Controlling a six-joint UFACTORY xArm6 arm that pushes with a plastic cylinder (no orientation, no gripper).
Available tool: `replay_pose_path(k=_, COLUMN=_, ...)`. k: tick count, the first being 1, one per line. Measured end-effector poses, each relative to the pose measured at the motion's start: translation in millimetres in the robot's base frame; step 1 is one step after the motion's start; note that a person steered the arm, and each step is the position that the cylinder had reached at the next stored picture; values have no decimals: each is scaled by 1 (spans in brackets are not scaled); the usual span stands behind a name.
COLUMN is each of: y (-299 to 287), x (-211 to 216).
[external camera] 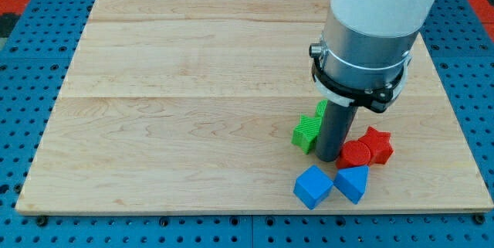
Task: Separate the green blocks from group of blocks
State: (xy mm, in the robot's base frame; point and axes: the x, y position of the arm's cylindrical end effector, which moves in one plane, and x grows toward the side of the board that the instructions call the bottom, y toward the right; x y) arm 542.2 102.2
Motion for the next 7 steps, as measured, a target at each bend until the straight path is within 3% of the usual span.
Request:
replay_pose_path(k=1, y=-19, x=-1)
replay_pose_path(k=2, y=27, x=-1)
replay_pose_path(k=4, y=42, x=-1)
replay_pose_path(k=7, y=-68, x=-25)
